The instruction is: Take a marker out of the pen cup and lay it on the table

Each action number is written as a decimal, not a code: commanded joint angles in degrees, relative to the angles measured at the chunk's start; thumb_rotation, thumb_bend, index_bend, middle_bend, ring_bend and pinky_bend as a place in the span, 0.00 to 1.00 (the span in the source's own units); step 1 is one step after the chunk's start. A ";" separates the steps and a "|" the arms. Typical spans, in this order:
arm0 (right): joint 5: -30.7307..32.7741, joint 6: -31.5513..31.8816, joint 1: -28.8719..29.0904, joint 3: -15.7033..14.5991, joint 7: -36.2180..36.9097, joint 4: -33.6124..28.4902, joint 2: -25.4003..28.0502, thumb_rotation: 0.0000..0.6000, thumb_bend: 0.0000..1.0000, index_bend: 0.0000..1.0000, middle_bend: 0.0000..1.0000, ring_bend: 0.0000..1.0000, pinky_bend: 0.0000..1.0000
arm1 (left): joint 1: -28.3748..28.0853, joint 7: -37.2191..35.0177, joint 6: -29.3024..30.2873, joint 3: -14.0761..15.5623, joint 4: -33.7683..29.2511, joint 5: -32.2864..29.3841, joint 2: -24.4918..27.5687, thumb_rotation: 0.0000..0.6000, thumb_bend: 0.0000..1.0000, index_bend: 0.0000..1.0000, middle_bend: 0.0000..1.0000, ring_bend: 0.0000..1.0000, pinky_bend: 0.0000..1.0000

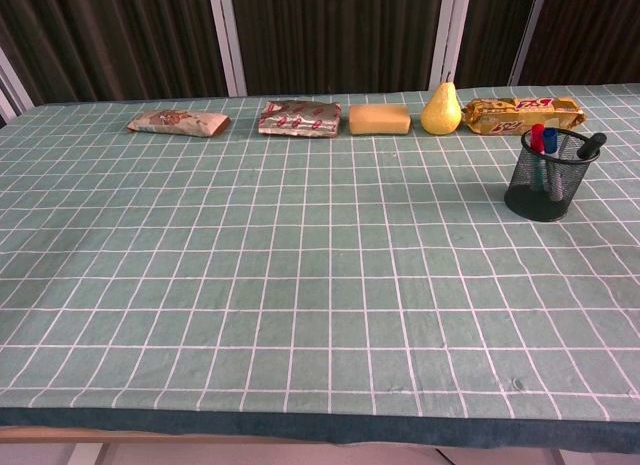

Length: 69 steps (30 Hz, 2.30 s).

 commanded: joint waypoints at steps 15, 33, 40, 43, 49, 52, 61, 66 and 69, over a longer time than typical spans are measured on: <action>4.17 -3.39 3.86 4.27 -2.05 1.62 -2.27 1.00 0.45 0.21 0.17 0.12 0.14 | -0.21 -4.85 -0.70 1.17 -1.20 1.58 2.22 1.00 0.47 0.13 0.09 0.07 0.27; 12.45 -16.84 16.89 10.05 -15.92 3.51 -5.11 1.00 0.45 0.51 0.90 1.00 0.99 | 0.46 -8.29 0.31 2.03 -2.13 2.83 4.17 1.00 0.47 0.13 0.10 0.07 0.27; 15.02 -20.08 19.61 9.77 -17.99 4.13 -7.04 1.00 0.45 0.56 0.98 1.00 1.00 | 0.51 -8.77 0.33 2.09 -2.23 2.89 4.40 1.00 0.47 0.13 0.10 0.07 0.27; 16.24 -20.69 20.46 9.55 -19.86 4.72 -8.04 1.00 0.46 0.57 0.98 1.00 1.00 | 0.53 -8.90 0.38 2.10 -2.26 2.95 4.46 1.00 0.47 0.13 0.10 0.07 0.27; 18.06 -21.39 21.54 9.10 -21.56 6.18 -9.76 1.00 0.46 0.57 0.98 1.00 1.00 | 0.61 -9.08 0.62 2.10 -2.30 3.07 4.53 1.00 0.47 0.14 0.10 0.07 0.27; 18.75 -21.52 22.09 8.94 -22.31 7.57 -10.79 1.00 0.46 0.57 0.98 1.00 1.00 | 0.68 -9.15 0.79 2.02 -2.25 3.02 4.49 1.00 0.47 0.14 0.10 0.07 0.27; 19.66 -22.11 23.52 8.76 -21.50 11.18 -13.31 1.00 0.46 0.59 0.99 1.00 1.00 | 0.66 -9.14 0.64 1.84 -2.29 2.65 4.40 1.00 0.47 0.14 0.10 0.07 0.27; 19.88 -22.25 23.90 8.60 -20.80 12.43 -14.08 1.00 0.46 0.59 0.99 1.00 1.00 | 0.74 -9.35 0.86 1.72 -2.22 2.55 4.38 1.00 0.47 0.14 0.10 0.07 0.27; 19.79 -22.33 24.10 8.41 -20.17 13.31 -14.56 1.00 0.46 0.60 0.99 1.00 1.00 | 0.74 -9.40 0.86 1.64 -2.24 2.47 4.39 1.00 0.47 0.14 0.10 0.07 0.27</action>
